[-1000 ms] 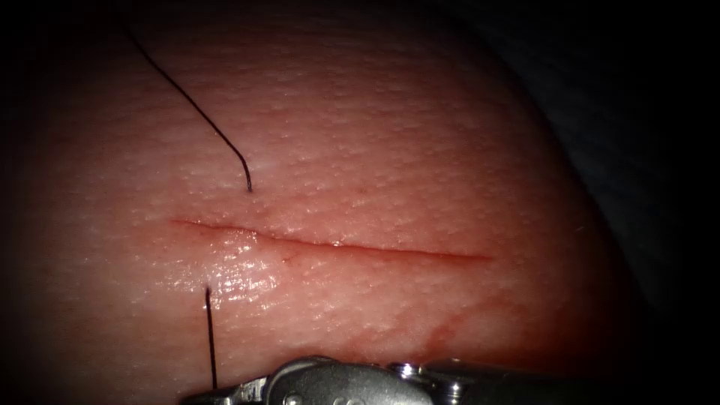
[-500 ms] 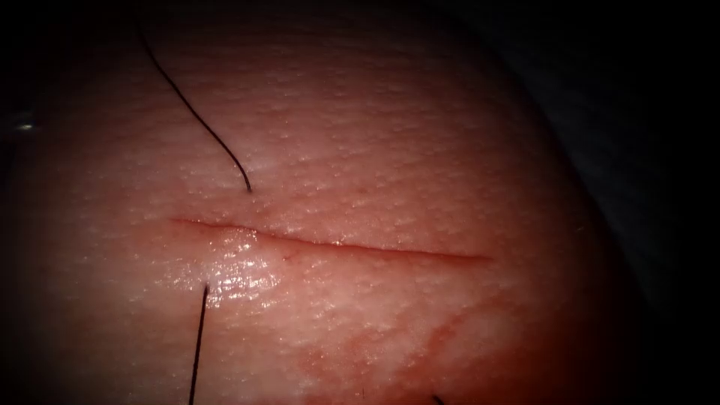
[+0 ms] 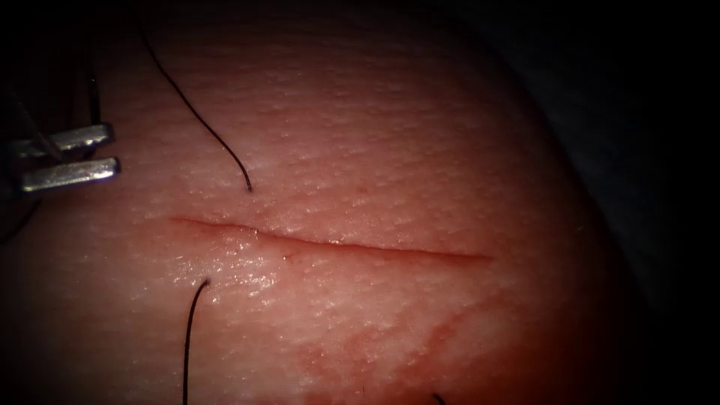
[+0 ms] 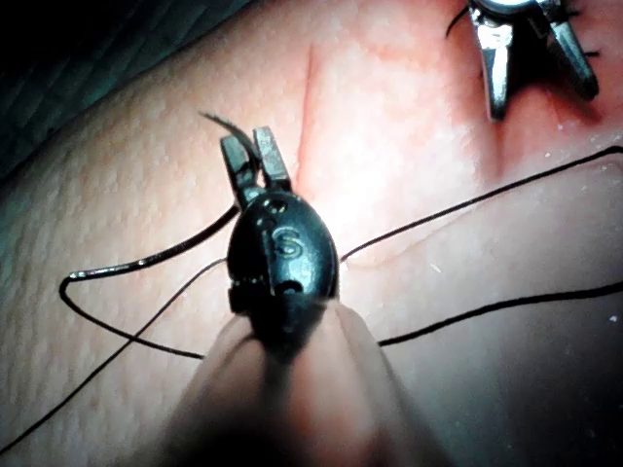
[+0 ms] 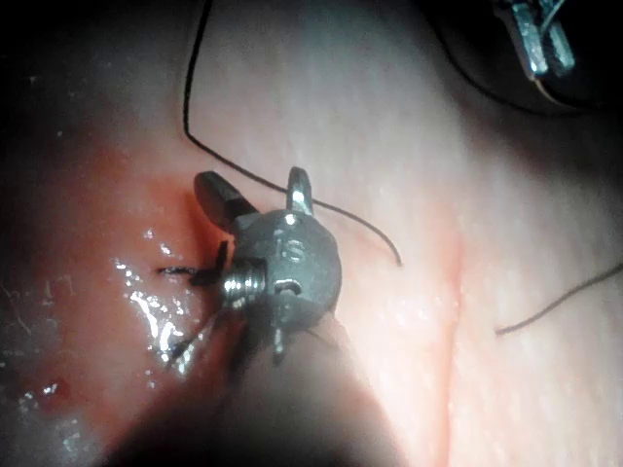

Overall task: Wound Closure
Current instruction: With the right gripper pull the suture through until only a little length is left above the wound

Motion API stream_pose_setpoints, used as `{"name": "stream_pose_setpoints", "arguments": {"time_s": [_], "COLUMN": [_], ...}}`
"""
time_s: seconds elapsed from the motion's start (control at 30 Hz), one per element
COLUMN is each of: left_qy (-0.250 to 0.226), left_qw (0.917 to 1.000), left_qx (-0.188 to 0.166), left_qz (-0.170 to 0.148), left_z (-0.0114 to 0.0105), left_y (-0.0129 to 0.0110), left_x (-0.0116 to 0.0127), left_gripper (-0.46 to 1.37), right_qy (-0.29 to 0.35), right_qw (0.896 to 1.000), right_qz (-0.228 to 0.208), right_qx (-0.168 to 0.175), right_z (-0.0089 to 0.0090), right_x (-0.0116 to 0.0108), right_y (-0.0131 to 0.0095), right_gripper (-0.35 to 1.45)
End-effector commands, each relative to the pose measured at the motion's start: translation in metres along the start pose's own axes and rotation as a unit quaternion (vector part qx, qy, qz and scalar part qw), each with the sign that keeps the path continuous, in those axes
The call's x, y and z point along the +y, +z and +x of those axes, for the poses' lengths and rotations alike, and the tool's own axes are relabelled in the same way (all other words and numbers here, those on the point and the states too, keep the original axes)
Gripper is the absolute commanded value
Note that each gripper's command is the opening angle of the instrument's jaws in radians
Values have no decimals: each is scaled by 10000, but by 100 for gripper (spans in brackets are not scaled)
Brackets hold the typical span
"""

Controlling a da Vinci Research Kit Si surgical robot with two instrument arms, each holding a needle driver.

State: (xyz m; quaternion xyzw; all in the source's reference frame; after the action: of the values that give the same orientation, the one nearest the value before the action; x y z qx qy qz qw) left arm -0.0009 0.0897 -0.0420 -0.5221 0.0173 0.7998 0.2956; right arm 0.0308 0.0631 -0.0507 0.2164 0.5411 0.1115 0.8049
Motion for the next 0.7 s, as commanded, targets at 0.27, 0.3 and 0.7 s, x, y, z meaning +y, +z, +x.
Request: {"name": "stream_pose_setpoints", "arguments": {"time_s": [0.27,0.3,0.7], "left_qy": [53,53,50], "left_qw": [10000,10000,10000], "left_qx": [-13,-13,-10], "left_qz": [-2,1,-14], "left_z": [-5,-5,-4], "left_y": [-9,-9,-10], "left_x": [-7,-6,0], "left_gripper": [-35,-35,-35], "right_qy": [-174,-202,-467], "right_qw": [9996,9994,9987], "right_qz": [-231,-265,-93], "right_qx": [-50,-62,-181], "right_z": [-27,-32,-82], "right_x": [62,72,124], "right_y": [-10,-6,70], "right_gripper": [128,128,119]}}
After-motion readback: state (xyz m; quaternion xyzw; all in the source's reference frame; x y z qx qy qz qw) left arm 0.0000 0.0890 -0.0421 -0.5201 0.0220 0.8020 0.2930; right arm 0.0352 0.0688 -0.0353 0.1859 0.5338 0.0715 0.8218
